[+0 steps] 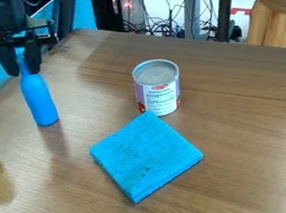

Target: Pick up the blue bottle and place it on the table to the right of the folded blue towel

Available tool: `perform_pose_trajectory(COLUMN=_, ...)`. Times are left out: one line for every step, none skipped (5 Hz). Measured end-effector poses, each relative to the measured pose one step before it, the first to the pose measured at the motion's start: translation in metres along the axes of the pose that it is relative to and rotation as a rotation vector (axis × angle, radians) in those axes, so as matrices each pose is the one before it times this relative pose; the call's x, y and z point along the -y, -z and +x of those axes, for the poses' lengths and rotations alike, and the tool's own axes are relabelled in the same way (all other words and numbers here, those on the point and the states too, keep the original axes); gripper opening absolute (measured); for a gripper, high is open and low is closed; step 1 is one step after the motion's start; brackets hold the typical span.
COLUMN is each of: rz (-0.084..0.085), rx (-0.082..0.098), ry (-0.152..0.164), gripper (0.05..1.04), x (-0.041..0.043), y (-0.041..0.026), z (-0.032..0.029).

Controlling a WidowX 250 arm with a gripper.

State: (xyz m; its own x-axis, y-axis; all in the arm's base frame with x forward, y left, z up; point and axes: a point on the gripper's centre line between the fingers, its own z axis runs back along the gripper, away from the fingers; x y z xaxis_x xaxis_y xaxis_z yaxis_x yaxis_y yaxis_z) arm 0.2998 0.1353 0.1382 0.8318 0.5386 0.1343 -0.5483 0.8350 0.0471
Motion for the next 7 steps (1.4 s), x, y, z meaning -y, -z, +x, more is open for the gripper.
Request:
perform_pose_trajectory(rz=-0.0014, rx=-0.0003, ry=0.0057, gripper=0.345, x=-0.00008, y=-0.00023, z=-0.00161)
perform_pose_trajectory(rz=-0.0318, rx=-0.0079, ry=0.001, gripper=0.345, x=0.0039, y=-0.01321, z=-0.00757)
perform_pose_trajectory(rz=-0.0561, rx=-0.0008, ry=0.0291, gripper=0.345, x=0.01561, y=-0.02478, z=-0.01211)
perform_pose_trajectory(rz=-0.077, rx=-0.0315, ry=0.0842, gripper=0.345, x=0.03678, y=-0.01745, z=-0.02083)
perform_pose_trajectory(rz=-0.0365, rx=-0.0052, ry=0.136, gripper=0.345, x=0.03966, y=-0.00884, z=-0.0269)
perform_pose_trajectory(rz=-0.008, rx=0.0023, ry=0.1322, gripper=0.345, x=0.04508, y=0.00003, z=-0.03236)
perform_pose_trajectory(rz=0.0113, rx=-0.0061, ry=0.1407, gripper=0.345, x=0.04151, y=0.00918, z=-0.02581)
